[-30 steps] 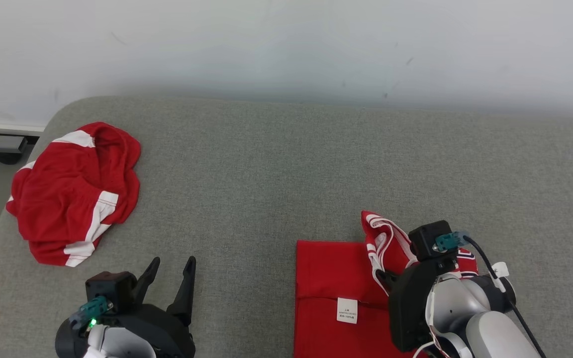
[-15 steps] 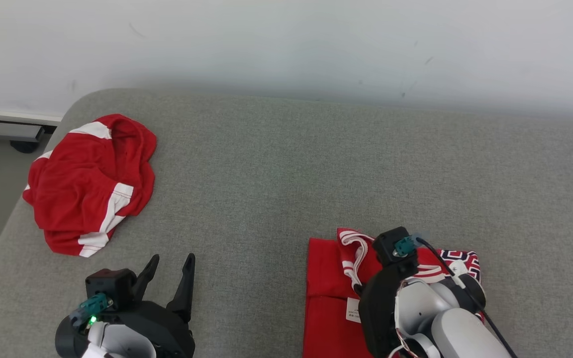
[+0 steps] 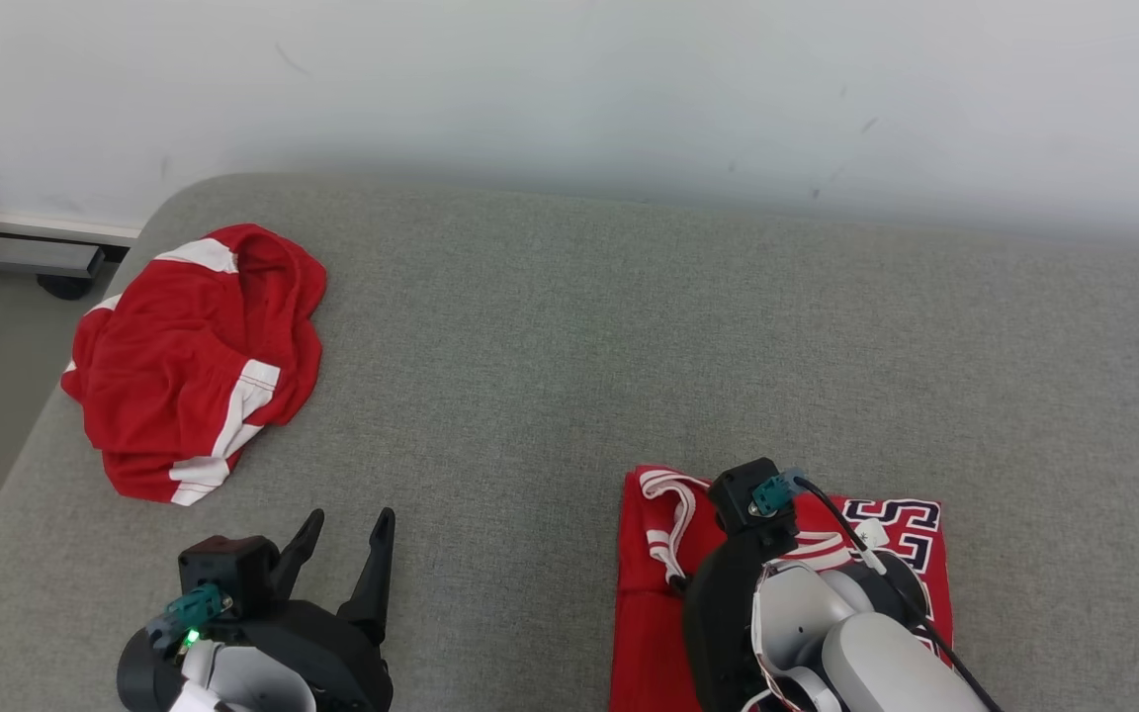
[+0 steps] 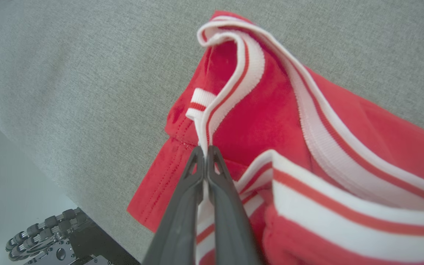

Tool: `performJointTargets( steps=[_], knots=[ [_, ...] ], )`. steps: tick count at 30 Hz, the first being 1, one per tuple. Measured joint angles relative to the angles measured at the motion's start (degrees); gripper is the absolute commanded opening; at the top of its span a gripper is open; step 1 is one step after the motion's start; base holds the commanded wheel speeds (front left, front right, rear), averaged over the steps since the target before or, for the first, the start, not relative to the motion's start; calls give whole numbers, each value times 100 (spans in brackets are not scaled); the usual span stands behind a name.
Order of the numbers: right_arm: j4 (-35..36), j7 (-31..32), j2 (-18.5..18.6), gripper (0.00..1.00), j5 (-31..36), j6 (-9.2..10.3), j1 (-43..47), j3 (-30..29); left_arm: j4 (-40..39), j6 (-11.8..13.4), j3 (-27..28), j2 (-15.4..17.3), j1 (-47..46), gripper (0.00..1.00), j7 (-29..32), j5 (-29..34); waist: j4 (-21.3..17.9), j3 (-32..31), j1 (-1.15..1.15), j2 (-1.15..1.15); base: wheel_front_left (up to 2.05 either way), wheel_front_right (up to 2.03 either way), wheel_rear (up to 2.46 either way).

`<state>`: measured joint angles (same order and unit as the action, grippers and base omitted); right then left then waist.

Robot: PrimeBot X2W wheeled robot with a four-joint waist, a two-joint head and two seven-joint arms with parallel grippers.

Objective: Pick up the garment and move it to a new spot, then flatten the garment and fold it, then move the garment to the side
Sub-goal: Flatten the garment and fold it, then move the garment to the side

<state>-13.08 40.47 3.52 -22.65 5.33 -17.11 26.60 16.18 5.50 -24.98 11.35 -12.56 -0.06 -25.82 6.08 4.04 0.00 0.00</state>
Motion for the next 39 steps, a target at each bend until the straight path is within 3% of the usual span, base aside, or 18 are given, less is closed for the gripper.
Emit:
performJointTargets(
  steps=[1, 3, 8, 15, 20, 23, 30, 39],
  knots=[
    [-9, -35, 1, 1, -42, 23, 0, 10, 4, -2, -2, 0, 0, 100, -1, 0, 6, -5, 0, 0, 0, 0, 0],
    [14, -131, 4, 100, -215, 30, -1, 62, 18, -3, -3, 1, 0, 100, -8, 0, 17, -14, 0, 0, 0, 0, 0],
    [278, -448, -1, 100, -896, 75, -62, 244, 79, -4, -5, 4, 0, 100, -11, 0, 33, -51, -1, 0, 0, 0, 0],
    [569, -683, -1, 100, -1211, 79, -141, 177, 124, -4, -2, 14, 14, 100, -52, 0, 7, -163, -1, 0, 0, 0, 0],
    [1045, -880, 112, 100, -1184, 88, -58, -324, 102, 1, 40, 65, 87, 100, -58, -12, -103, -246, -1, 0, 0, 0, 0],
    [1310, -982, 488, 100, -1057, 142, 177, -703, 69, 3, 75, 112, 205, 100, -85, -13, -202, -272, -1, 0, 0, 0, 0],
    [1491, -1122, 880, 100, -728, 179, 663, -1324, -41, 8, 154, 152, 215, 100, -100, -18, -378, -274, -1, 0, 0, 0, 0],
    [1299, -1068, 789, 100, -491, 180, 1415, -2125, -209, 13, 151, 179, 253, 100, -91, -8, -539, -142, -1, 0, 0, 0, 0]
  ],
)
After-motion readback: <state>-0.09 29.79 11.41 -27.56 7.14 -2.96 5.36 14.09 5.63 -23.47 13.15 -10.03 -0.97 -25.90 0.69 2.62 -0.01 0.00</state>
